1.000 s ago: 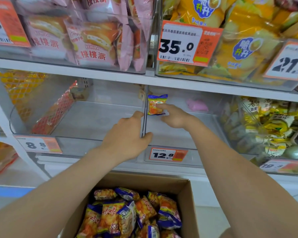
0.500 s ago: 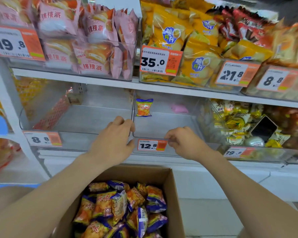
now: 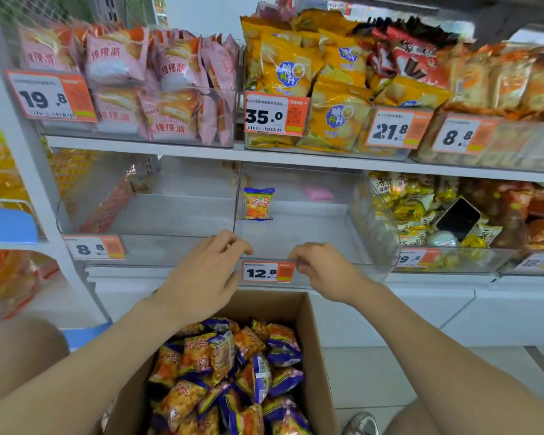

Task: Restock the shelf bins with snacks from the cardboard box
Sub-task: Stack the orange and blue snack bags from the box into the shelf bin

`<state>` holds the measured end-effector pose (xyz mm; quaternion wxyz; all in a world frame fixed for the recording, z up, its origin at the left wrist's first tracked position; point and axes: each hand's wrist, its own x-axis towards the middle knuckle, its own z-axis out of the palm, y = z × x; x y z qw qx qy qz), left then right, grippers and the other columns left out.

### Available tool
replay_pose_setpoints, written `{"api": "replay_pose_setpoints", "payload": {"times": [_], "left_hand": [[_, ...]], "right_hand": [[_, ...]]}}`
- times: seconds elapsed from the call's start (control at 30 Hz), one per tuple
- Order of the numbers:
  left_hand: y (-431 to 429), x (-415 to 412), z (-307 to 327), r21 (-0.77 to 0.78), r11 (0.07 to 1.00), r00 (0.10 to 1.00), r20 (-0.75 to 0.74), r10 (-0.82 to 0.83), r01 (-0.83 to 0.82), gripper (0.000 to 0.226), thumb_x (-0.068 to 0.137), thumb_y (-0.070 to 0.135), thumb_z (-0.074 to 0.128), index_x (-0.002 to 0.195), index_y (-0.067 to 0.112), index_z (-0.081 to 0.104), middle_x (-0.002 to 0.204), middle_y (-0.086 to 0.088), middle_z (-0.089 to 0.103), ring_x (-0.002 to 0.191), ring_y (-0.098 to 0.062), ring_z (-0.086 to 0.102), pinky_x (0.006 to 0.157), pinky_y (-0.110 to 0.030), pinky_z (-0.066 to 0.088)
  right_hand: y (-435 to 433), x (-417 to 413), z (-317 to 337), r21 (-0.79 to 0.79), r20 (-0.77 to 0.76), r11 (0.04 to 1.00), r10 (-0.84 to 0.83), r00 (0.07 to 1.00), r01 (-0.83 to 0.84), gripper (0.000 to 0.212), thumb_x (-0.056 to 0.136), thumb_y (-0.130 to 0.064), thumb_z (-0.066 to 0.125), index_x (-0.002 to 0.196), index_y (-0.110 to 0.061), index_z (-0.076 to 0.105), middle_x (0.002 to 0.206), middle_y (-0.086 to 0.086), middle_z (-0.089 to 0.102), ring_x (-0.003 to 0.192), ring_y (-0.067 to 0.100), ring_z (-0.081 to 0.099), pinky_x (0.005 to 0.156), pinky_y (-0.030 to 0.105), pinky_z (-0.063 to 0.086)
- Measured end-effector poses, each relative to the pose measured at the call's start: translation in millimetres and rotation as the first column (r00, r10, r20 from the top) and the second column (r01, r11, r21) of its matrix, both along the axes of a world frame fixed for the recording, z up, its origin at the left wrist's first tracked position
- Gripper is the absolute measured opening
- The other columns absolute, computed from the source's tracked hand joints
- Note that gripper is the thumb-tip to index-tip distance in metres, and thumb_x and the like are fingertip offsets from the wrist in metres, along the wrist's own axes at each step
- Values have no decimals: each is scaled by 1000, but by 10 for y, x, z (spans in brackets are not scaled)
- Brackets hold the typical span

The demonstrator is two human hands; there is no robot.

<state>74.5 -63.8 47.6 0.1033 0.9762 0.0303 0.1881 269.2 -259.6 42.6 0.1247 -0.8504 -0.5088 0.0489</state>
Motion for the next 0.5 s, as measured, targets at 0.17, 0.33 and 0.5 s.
{"api": "replay_pose_setpoints", "payload": {"times": [0.17,0.33,0.5], "left_hand": [[-27,-137,-207,80,997,998,-58,13,-9,58,100,17,57,155,20,42,148,-2,37,113,-23,56,85,-39,56],[-65,-205,-337,165,985,995,-73,70,-57,78,94,15,63,164,17,27,164,-10,20,112,-25,52,88,-40,58],[-129,-348,-468,-62,998,999,-49,15,-18,47,101,23,54,147,26,46,133,5,52,107,-9,52,82,-26,51]], "right_hand": [[-60,-51,-14,27,-22,998,61,998,-61,28,105,-9,55,127,-17,69,112,6,67,101,21,60,84,27,43],[-29,-147,18,-120,34,993,6,999,-2,48,90,-39,48,133,-23,60,111,2,66,105,27,63,85,37,43],[11,-606,-64,233,244,972,-70,967,12,51,81,-24,55,131,-13,58,126,8,53,115,28,51,96,40,46]]}}
